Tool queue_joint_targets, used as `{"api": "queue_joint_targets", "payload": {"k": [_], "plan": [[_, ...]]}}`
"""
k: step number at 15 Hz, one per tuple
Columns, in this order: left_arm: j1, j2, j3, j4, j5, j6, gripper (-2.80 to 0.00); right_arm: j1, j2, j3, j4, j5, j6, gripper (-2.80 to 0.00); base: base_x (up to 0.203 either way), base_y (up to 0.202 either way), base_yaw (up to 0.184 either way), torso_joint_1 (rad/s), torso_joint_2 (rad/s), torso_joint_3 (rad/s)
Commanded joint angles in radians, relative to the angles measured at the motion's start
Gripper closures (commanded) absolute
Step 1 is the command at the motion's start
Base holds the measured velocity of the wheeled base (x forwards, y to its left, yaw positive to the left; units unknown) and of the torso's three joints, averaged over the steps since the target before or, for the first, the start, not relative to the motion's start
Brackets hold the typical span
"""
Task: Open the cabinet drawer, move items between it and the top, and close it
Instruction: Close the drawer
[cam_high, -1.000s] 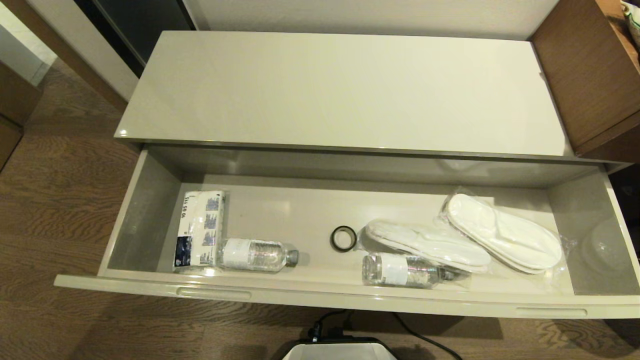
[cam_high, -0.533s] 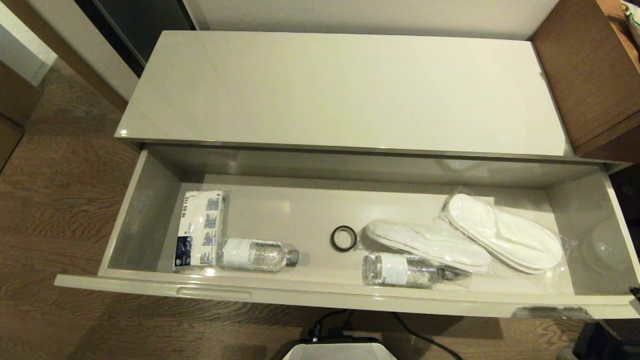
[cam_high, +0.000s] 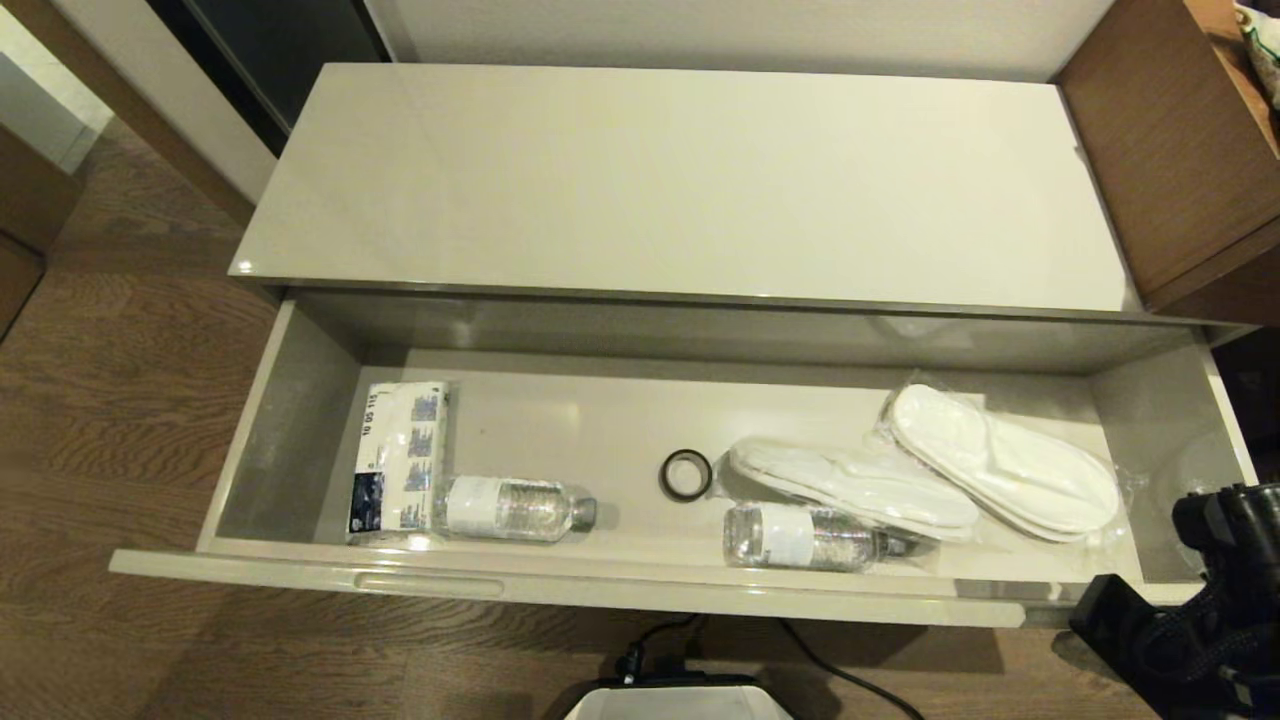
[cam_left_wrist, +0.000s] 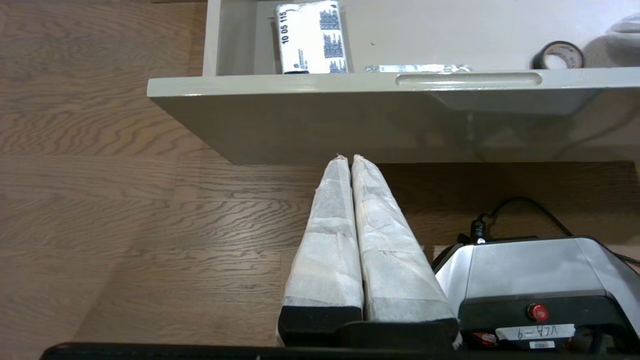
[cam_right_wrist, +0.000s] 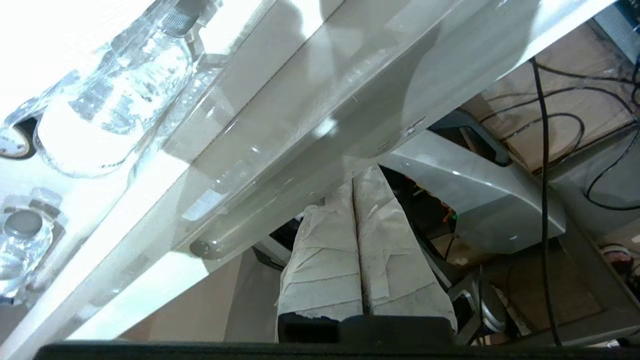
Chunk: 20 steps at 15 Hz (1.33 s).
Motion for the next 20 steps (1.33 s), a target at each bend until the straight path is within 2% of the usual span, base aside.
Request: {"api": "queue_joint_targets", "payload": {"k": [1,5,8,10,12,14,17,20], "plan": [[0.0,0.001,0.0,0.0,0.0,0.001,0.0,0.001,0.021,-0.076,-0.006,0.012,0.005,0.0,0.0,0.0,0.0,0.0,0.0,0.0],[0.0,0.001,0.0,0.0,0.0,0.001,0.0,-0.001,0.007,-0.187,0.039,0.085,0.005,0.0,0.0,0.0,0.0,0.0,0.0,0.0],[0.002,0.001,0.0,0.0,0.0,0.001,0.0,-0.001,0.069,-0.218,0.032,0.103,0.018,0.0,0.0,0.0,0.0,0.0,0.0,0.0],[0.0,0.001,0.0,0.0,0.0,0.001,0.0,-0.002,0.169,-0.259,-0.021,0.102,0.053,0.0,0.0,0.0,0.0,0.0,0.0,0.0],[0.0,0.001,0.0,0.0,0.0,0.001,0.0,-0.042,0.229,-0.308,-0.116,0.105,0.085,0.0,0.0,0.0,0.0,0.0,0.0,0.0],[0.0,0.001,0.0,0.0,0.0,0.001,0.0,-0.077,0.267,-0.354,-0.128,0.107,0.091,0.0,0.0,0.0,0.0,0.0,0.0,0.0],[0.0,0.001,0.0,0.0,0.0,0.001,0.0,-0.115,0.25,-0.425,-0.106,0.109,0.089,0.0,0.0,0.0,0.0,0.0,0.0,0.0],[0.001,0.001,0.0,0.0,0.0,0.001,0.0,-0.121,0.123,-0.534,-0.005,0.131,0.084,0.0,0.0,0.0,0.0,0.0,0.0,0.0]]}}
